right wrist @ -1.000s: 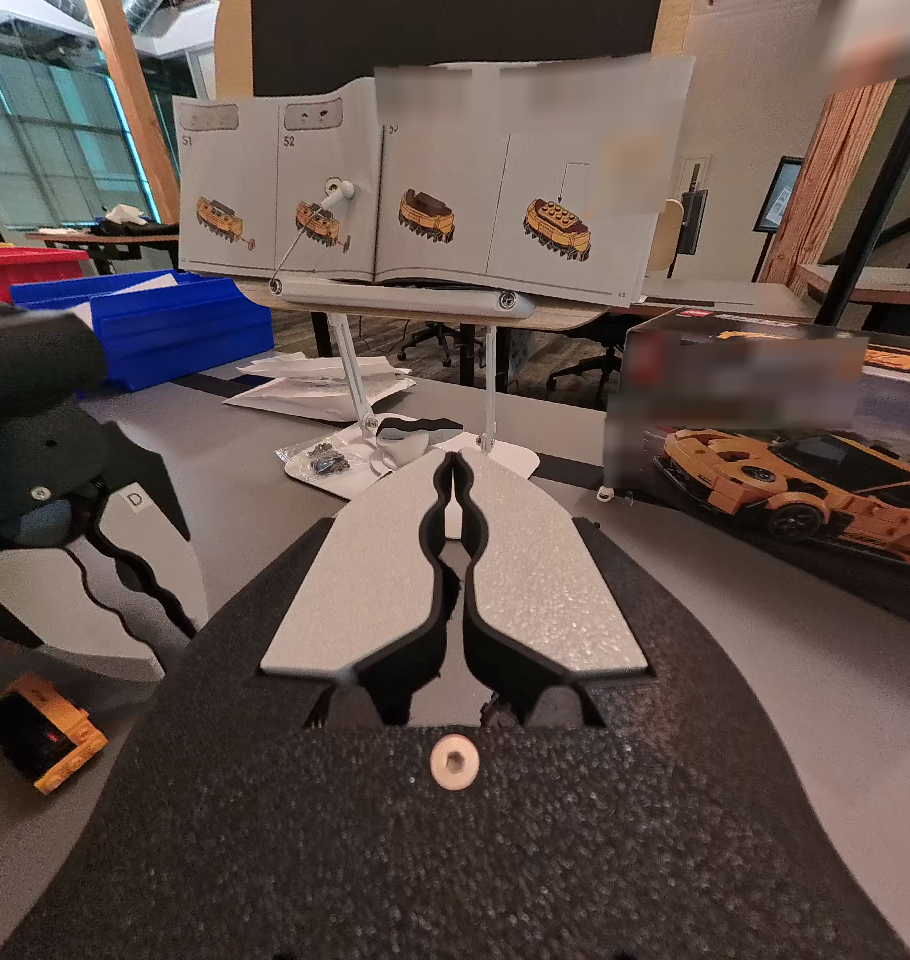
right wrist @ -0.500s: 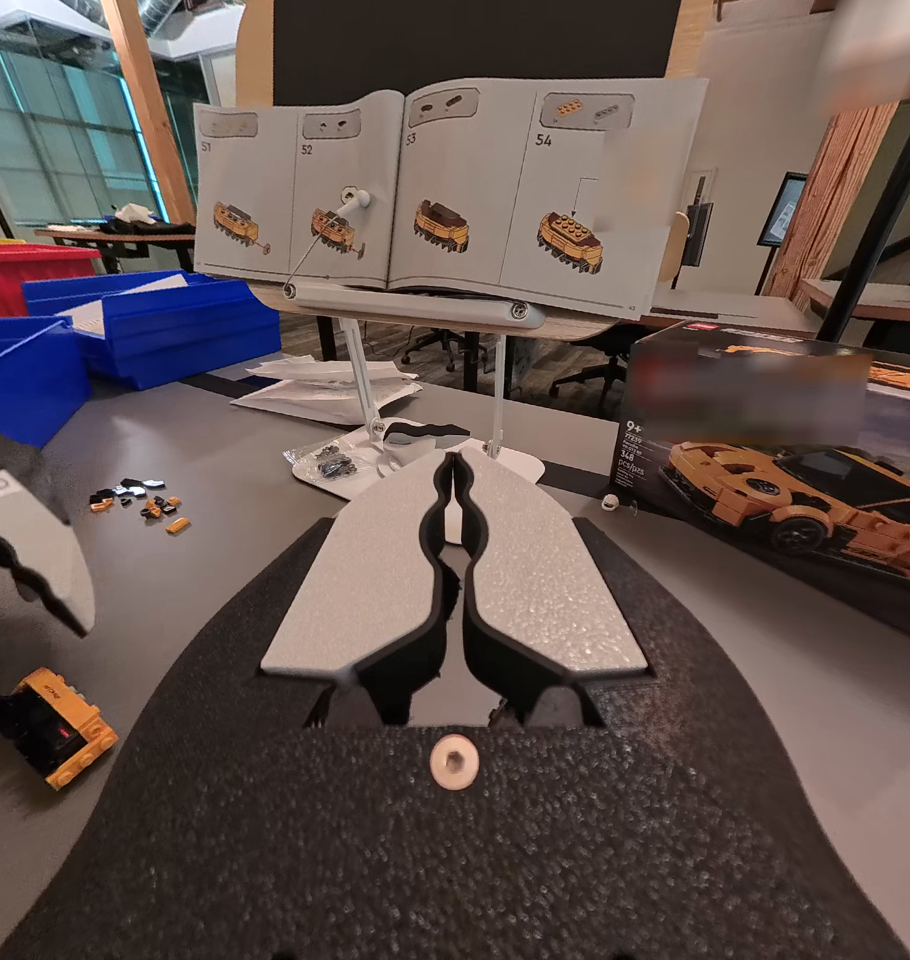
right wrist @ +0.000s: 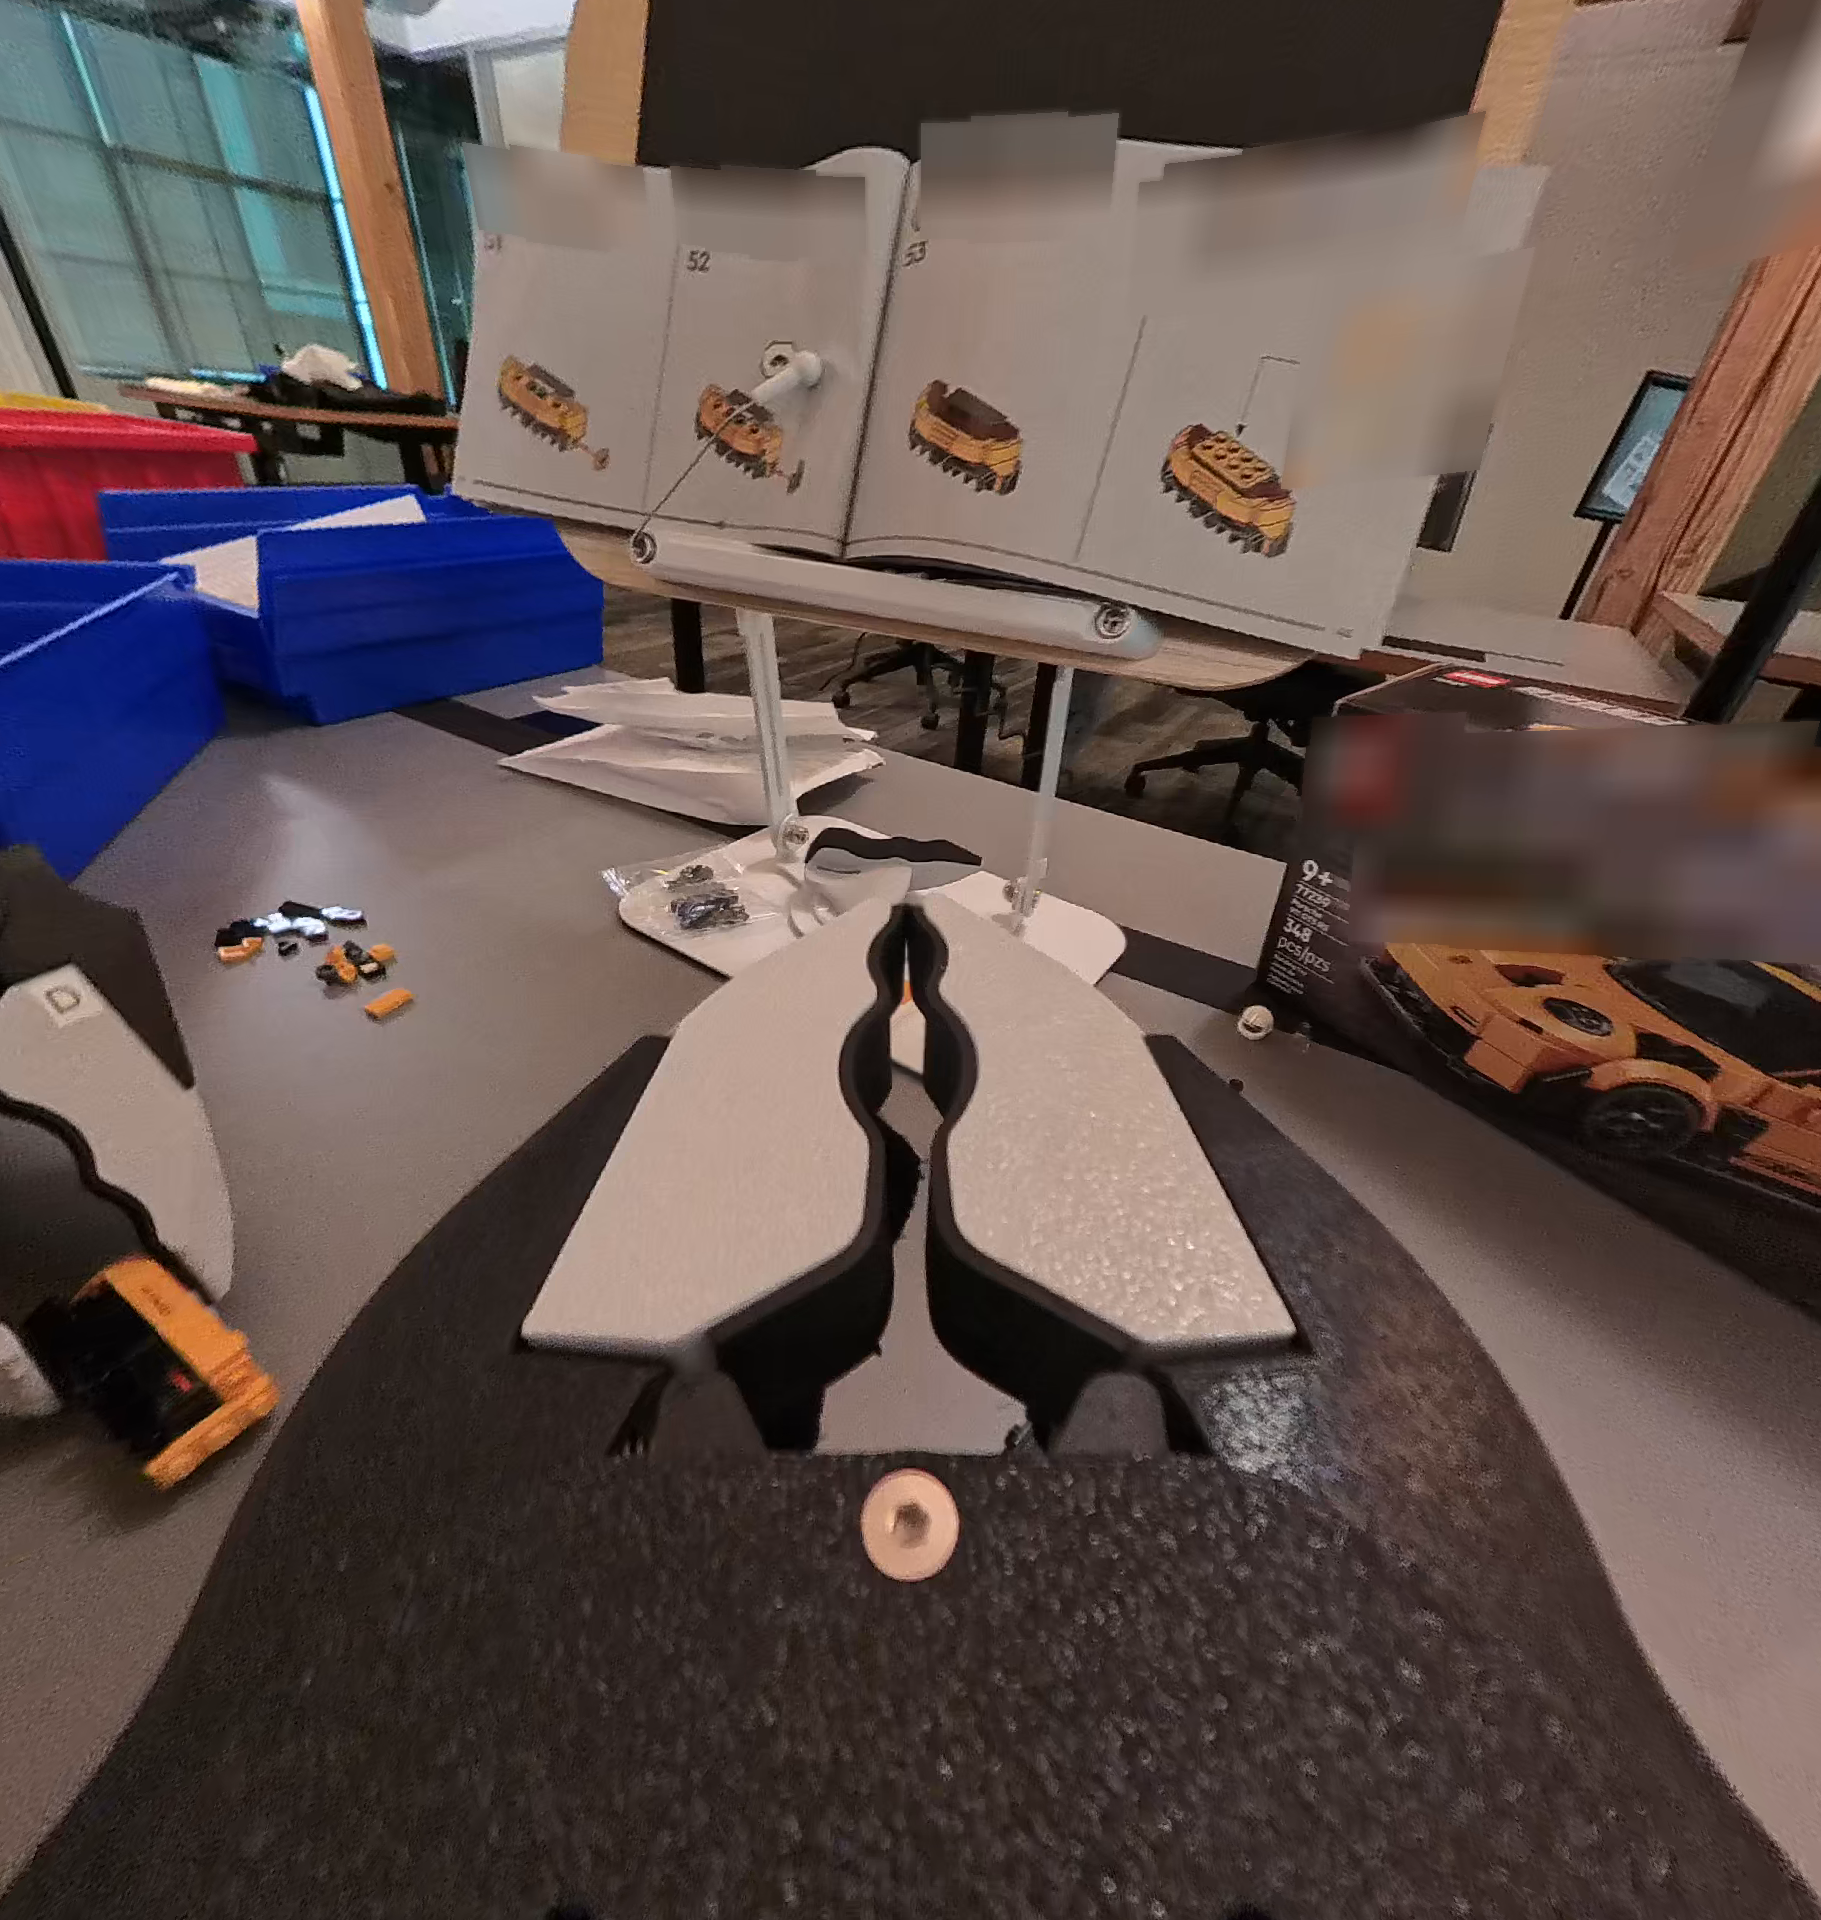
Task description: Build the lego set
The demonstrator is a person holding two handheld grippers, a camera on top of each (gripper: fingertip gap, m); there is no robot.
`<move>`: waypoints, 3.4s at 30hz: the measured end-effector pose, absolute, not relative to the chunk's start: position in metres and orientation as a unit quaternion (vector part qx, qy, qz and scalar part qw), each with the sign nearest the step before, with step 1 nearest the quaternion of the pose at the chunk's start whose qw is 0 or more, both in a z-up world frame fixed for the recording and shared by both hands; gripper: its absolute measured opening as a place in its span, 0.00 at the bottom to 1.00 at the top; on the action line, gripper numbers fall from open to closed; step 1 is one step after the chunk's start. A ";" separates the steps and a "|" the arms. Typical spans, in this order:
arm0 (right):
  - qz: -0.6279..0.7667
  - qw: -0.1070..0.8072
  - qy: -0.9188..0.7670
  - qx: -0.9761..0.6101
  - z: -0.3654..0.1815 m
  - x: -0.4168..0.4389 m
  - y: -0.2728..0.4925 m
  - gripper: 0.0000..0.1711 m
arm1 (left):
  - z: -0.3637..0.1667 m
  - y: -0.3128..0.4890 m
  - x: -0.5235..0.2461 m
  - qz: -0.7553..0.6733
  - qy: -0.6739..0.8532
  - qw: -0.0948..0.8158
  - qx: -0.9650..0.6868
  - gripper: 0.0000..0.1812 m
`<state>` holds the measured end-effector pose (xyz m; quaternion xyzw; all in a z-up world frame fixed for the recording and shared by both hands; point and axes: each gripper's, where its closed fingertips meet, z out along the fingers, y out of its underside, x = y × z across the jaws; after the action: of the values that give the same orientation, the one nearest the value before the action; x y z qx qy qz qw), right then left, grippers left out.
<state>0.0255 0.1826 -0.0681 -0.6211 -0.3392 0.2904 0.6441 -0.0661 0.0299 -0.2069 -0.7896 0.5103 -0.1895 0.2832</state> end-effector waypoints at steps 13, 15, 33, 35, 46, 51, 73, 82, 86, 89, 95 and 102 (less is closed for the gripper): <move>0.345 0.595 -0.433 -0.583 -0.078 -0.007 0.144 0.02 | -0.155 0.073 -0.075 -0.199 0.412 0.470 -0.755 0.15; 0.373 0.574 -0.455 -0.570 -0.080 -0.018 0.128 0.04 | -0.140 0.076 -0.076 -0.191 0.404 0.513 -0.733 0.15; 0.516 0.450 -0.549 -0.480 -0.083 -0.047 0.039 0.11 | -0.116 0.046 -0.044 -0.262 0.458 0.562 -0.637 0.15; 0.489 0.452 -0.574 -0.477 -0.090 -0.048 0.036 0.11 | -0.127 0.045 -0.042 -0.250 0.474 0.540 -0.649 0.15; 0.470 0.446 -0.587 -0.487 -0.101 -0.046 0.042 0.14 | -0.128 0.045 -0.050 -0.248 0.469 0.522 -0.667 0.15; 0.458 0.440 -0.595 -0.493 -0.107 -0.048 0.042 0.24 | -0.135 0.040 -0.047 -0.246 0.487 0.502 -0.671 0.15; 0.455 0.381 -0.654 -0.468 -0.131 -0.030 0.033 0.15 | -0.107 0.024 -0.042 -0.273 0.497 0.531 -0.630 0.15; 0.466 0.378 -0.655 -0.459 -0.131 -0.031 0.027 0.07 | -0.085 0.014 -0.032 -0.239 0.515 0.571 -0.593 0.07; 0.460 0.379 -0.657 -0.462 -0.133 -0.031 0.029 0.07 | -0.088 0.016 -0.034 -0.242 0.512 0.570 -0.595 0.07; 0.464 0.385 -0.651 -0.460 -0.129 -0.030 0.030 0.07 | -0.086 0.016 -0.034 -0.243 0.508 0.577 -0.592 0.07; 0.492 0.402 -0.628 -0.449 -0.114 -0.028 0.031 0.07 | -0.078 0.018 -0.037 -0.242 0.496 0.595 -0.584 0.07; 0.517 0.426 -0.606 -0.429 -0.094 -0.027 0.028 0.13 | -0.063 0.014 -0.039 -0.247 0.485 0.625 -0.560 0.06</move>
<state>-0.0272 0.0282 -0.0942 -0.4287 -0.6058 0.5172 0.4263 -0.0386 0.0143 -0.0633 -0.5598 0.4853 -0.2471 0.6245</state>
